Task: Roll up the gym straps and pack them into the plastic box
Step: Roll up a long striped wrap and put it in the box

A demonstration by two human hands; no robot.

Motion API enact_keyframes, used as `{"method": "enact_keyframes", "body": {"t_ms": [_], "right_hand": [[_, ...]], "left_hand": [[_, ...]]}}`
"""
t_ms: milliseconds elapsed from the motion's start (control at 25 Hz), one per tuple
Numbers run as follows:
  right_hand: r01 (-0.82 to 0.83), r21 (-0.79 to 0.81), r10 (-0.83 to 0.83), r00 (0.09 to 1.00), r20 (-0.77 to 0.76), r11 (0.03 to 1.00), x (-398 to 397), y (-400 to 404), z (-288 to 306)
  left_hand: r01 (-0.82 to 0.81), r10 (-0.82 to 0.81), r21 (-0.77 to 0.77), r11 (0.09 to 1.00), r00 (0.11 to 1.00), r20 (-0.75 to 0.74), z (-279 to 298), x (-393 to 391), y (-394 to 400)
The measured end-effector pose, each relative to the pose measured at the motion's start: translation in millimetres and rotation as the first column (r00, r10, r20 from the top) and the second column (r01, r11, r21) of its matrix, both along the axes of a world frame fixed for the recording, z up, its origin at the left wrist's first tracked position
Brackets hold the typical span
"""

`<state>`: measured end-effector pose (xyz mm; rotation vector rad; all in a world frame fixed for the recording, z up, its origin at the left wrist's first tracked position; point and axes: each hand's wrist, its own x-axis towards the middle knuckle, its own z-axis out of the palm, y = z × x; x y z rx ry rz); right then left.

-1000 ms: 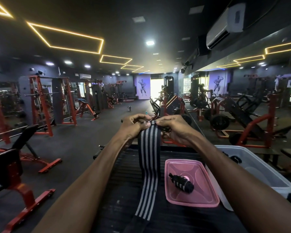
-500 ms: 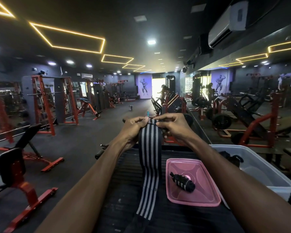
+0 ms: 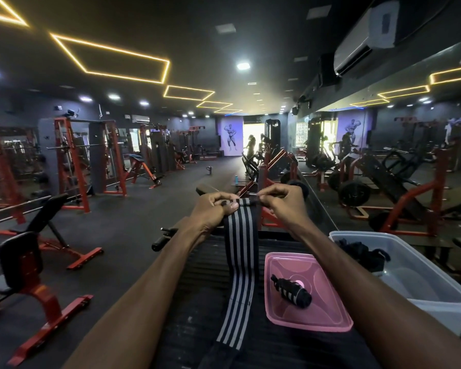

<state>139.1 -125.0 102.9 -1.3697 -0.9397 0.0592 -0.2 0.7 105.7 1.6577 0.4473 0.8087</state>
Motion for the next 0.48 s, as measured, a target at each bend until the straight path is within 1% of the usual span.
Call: {"method": "enact_keyframes", "body": {"t_ms": [80,120,200,240,320,400,480], "right_hand": [[0.108,0.012,-0.109,0.990,0.089,0.994,9,2,-7],[0.112,0.011,-0.113,0.985,0.132,0.994,9,2,-9],[0.029,-0.005,-0.027,0.982,0.184,1.000,3,4,-6],[-0.016,-0.053,0.027,0.974,0.225,0.998,0,5,-3],[-0.076,-0.225,0.140,0.947,0.288,0.972,-4,9,2],[-0.127,-0.344,0.208,0.955,0.210,0.931,-4,12,1],[-0.152,-0.361,0.224,0.960,0.166,0.920,-3,12,-2]], "left_hand": [[-0.017,0.018,0.026,1.000,1.000,-0.011,-6,-1,4],[-0.021,0.022,0.046,0.999,1.000,-0.020,-9,-1,6],[-0.026,0.030,0.107,0.994,0.999,-0.030,-12,-2,8],[-0.029,0.033,0.143,0.989,0.999,-0.029,-12,-1,8],[-0.032,0.035,0.194,0.980,0.999,-0.012,-12,0,7],[-0.042,0.040,0.182,0.982,0.999,0.014,-11,-1,6],[-0.043,0.039,0.163,0.986,0.999,0.030,-12,-2,7]]}}
